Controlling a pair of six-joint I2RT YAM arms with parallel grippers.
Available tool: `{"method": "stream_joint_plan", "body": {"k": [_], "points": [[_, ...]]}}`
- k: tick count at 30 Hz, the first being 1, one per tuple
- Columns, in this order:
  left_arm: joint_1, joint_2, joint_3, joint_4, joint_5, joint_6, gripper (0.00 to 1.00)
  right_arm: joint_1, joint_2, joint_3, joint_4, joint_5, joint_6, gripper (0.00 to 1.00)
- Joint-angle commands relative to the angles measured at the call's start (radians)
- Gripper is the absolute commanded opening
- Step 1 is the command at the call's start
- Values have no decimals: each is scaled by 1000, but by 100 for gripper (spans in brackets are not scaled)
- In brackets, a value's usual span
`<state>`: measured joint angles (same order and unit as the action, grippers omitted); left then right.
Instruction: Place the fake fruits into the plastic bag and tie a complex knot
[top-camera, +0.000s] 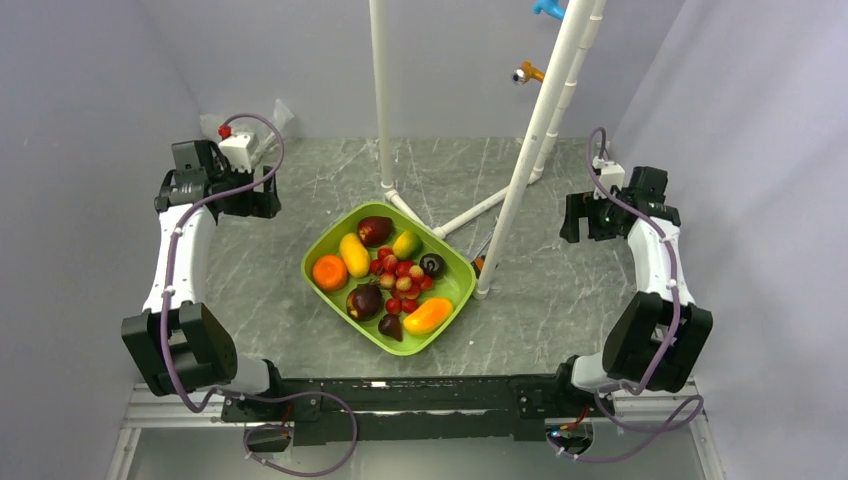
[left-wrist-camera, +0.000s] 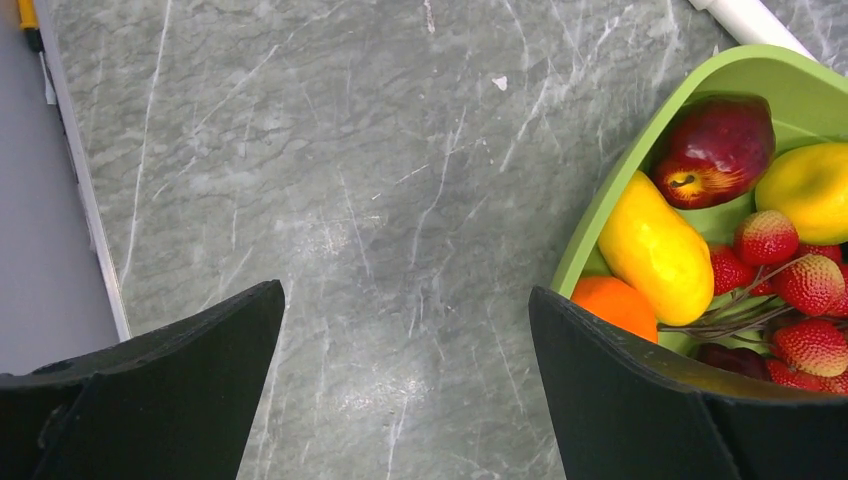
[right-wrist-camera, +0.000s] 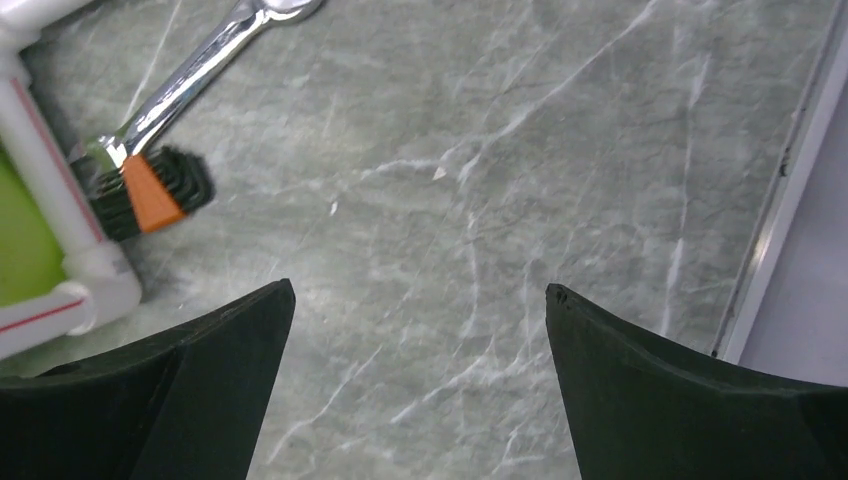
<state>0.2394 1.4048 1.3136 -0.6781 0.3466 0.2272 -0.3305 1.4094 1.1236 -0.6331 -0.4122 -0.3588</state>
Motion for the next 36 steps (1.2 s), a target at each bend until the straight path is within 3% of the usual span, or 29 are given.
{"method": "stream_joint_plan", "body": {"k": [1,7,10,16,21,23,26,31,36], "points": [[-16,-65,-18,9,11,21,99,-1,-94,94,-224,-142,-111,100],[-37,-140,-57,31,17,-16,99,5,-241,194,-588,-355,-322,100],[-55,-168,-72,59,15,-37,99,8,-344,194,-630,-370,-348,100],[-80,-172,-63,68,6,-50,99,9,-525,184,-851,-544,-575,100],[-89,-162,-56,70,19,-70,99,77,-600,97,-860,-683,-644,99],[-92,-159,-57,79,13,-80,99,150,-589,38,-784,-699,-587,99],[-93,-142,-42,75,10,-94,99,327,-614,-74,-558,-594,-436,99],[-97,-133,-42,73,-27,-101,100,527,-655,-155,-403,-540,-334,100],[-98,-142,-80,94,-22,-116,99,762,-758,-312,24,-286,-96,99]]}}
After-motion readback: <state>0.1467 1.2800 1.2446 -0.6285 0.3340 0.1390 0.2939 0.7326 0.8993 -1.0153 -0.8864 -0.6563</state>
